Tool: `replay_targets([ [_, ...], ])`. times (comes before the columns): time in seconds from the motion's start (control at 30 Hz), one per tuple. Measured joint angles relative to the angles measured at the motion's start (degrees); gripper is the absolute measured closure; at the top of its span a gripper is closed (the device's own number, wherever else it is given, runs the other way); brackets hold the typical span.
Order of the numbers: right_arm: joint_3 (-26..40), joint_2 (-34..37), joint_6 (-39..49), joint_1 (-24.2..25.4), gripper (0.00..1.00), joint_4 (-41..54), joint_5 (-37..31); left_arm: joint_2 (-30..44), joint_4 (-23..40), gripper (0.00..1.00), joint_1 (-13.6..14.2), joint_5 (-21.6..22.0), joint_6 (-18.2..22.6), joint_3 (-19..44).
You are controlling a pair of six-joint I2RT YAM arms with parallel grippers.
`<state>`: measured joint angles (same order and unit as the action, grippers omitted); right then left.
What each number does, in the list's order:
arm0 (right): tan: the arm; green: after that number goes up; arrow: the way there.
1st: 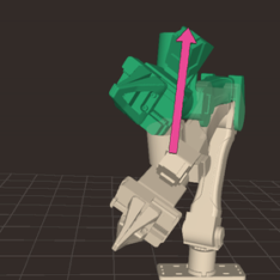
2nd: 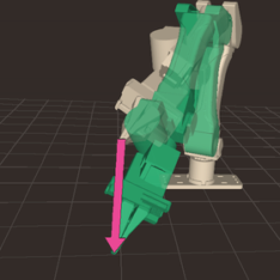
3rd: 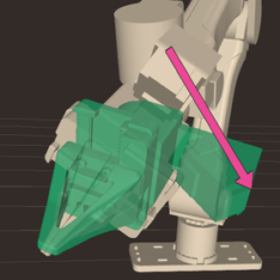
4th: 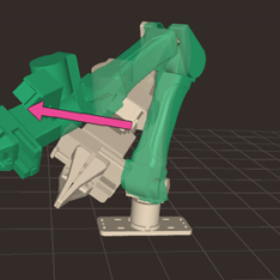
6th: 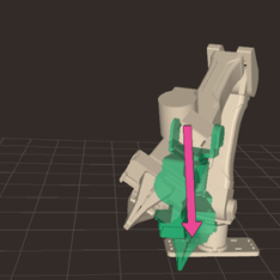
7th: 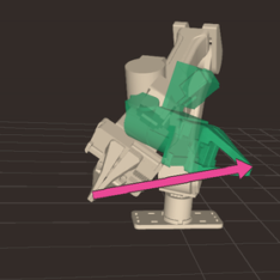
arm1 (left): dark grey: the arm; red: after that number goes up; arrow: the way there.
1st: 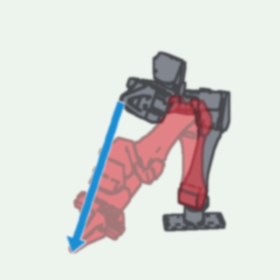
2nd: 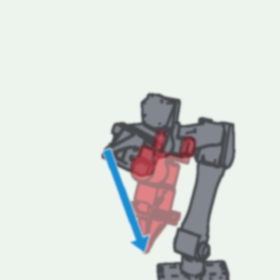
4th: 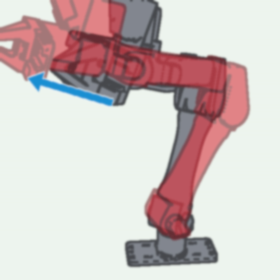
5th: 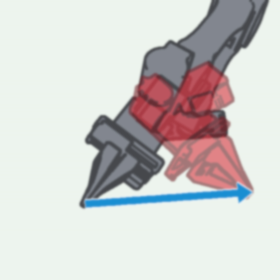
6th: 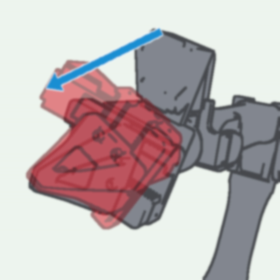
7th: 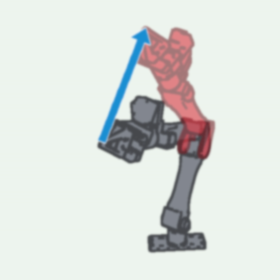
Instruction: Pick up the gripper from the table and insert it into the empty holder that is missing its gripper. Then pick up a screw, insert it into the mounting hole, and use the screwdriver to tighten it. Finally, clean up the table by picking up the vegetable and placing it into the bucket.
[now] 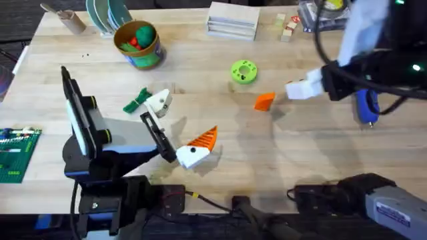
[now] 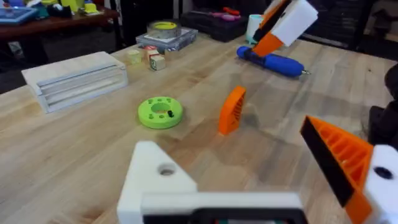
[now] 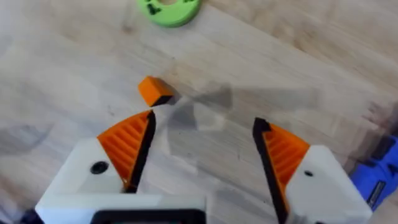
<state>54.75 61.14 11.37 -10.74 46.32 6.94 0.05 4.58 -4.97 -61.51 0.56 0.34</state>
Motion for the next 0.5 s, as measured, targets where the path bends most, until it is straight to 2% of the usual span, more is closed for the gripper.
replay_targets([
  [0.3,2.3,9.9,6.8,-9.3,0.008,0.4,0.0,0.0,0.8,0.008,0.0,0.0,0.0,0.0],
  [0.5,2.3,16.9,12.2,-12.3,0.009,-1.3,0.0,0.0,0.8,0.008,0.0,0.0,0.0,0.0],
])
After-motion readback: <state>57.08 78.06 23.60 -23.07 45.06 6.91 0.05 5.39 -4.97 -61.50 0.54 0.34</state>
